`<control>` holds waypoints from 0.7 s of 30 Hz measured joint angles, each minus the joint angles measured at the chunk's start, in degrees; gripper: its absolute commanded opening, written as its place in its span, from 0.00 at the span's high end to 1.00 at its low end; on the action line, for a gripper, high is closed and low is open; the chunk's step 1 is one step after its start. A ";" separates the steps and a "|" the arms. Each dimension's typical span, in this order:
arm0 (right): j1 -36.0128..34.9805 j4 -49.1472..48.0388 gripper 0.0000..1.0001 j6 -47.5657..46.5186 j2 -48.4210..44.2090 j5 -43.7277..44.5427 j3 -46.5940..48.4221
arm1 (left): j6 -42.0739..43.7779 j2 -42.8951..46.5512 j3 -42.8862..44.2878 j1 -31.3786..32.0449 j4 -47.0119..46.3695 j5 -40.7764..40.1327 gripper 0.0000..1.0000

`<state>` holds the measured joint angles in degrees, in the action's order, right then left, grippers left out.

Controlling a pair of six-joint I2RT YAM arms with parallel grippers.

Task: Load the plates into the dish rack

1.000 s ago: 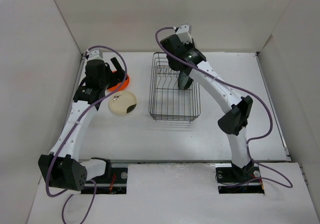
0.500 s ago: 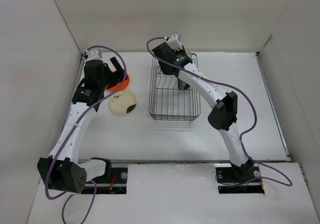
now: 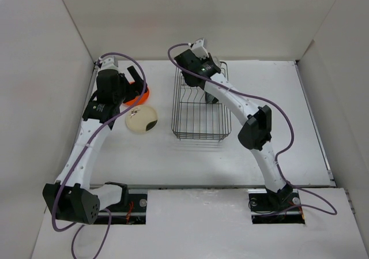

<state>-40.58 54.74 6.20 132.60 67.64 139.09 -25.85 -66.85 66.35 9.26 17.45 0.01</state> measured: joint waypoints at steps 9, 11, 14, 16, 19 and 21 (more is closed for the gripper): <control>-0.04 -0.44 1.00 -0.24 0.44 0.15 0.04 | 0.00 0.68 0.00 0.00 -0.02 0.63 0.00; -0.07 -0.79 1.00 -0.42 0.96 0.28 0.13 | 0.00 0.72 0.00 0.00 -0.02 0.83 0.00; -0.13 -1.20 1.00 -0.81 2.08 0.42 0.24 | 0.00 0.72 0.00 0.00 -0.02 0.98 0.00; -0.22 -1.46 1.00 -1.07 3.06 0.70 0.26 | 0.00 0.72 0.00 0.00 -0.02 1.03 0.00; -0.33 -2.01 1.00 -1.42 4.39 1.20 0.26 | 0.00 0.72 0.00 0.00 -0.02 1.05 0.00; -0.37 -2.56 1.00 -1.51 4.79 1.22 0.26 | 0.00 0.72 0.00 0.00 -0.02 1.05 0.00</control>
<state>-40.95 52.18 4.69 137.38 68.86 139.35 -25.85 -66.13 66.35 9.26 17.43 1.06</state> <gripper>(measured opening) 0.020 0.997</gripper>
